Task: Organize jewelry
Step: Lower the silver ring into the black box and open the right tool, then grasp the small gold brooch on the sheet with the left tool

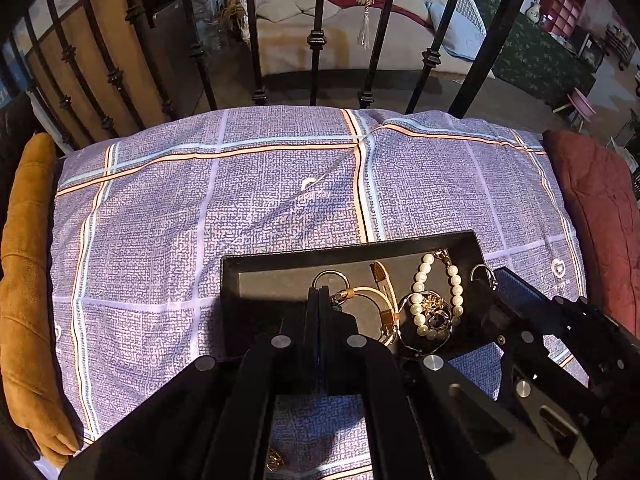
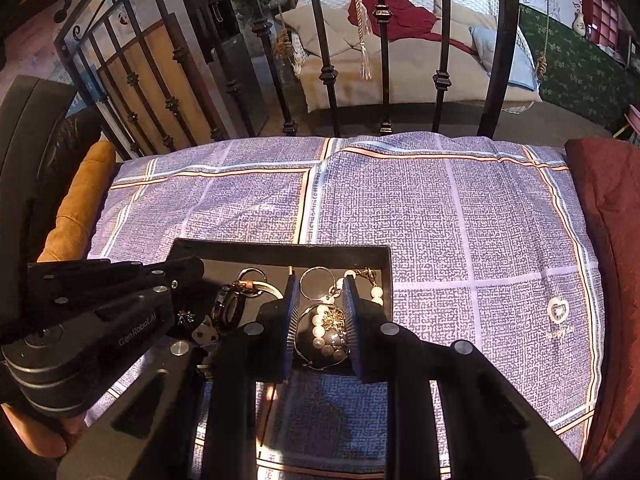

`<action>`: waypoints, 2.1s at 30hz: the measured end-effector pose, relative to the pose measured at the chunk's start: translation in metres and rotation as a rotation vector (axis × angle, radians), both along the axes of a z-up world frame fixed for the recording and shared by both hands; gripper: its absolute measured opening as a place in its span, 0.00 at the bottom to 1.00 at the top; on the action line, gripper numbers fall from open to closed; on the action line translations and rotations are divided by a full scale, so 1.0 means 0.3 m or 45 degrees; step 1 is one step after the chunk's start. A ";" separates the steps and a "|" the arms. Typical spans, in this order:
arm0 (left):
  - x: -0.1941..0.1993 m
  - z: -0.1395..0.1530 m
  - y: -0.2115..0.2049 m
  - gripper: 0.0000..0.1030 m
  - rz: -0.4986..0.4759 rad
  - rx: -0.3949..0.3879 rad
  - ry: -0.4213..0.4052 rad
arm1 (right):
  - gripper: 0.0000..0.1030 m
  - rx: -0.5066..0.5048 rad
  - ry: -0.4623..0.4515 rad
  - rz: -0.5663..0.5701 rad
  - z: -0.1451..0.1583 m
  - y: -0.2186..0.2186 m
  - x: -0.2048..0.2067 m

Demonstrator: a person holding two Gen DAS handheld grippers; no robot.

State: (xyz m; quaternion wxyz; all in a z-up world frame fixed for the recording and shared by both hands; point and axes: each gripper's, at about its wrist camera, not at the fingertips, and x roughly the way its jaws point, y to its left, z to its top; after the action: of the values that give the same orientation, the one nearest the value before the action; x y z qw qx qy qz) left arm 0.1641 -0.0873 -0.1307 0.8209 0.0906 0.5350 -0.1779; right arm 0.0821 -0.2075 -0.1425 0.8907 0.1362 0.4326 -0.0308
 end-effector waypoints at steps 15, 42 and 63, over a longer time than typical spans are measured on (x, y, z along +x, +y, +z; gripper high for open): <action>0.030 -0.027 -0.004 0.11 0.007 0.033 0.009 | 0.41 -0.011 0.062 -0.014 -0.042 -0.003 0.041; -0.092 -0.006 0.384 0.69 0.255 0.110 0.014 | 0.48 0.079 0.092 -0.068 -0.039 -0.025 -0.142; -0.283 -0.184 0.259 0.25 0.267 0.081 0.163 | 0.48 0.104 0.179 -0.019 -0.123 0.046 -0.247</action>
State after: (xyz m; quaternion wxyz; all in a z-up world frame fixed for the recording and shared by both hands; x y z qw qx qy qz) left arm 0.0792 -0.0095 -0.1859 0.7959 0.0487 0.5982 -0.0795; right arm 0.0081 -0.1936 -0.1793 0.8516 0.1733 0.4939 -0.0291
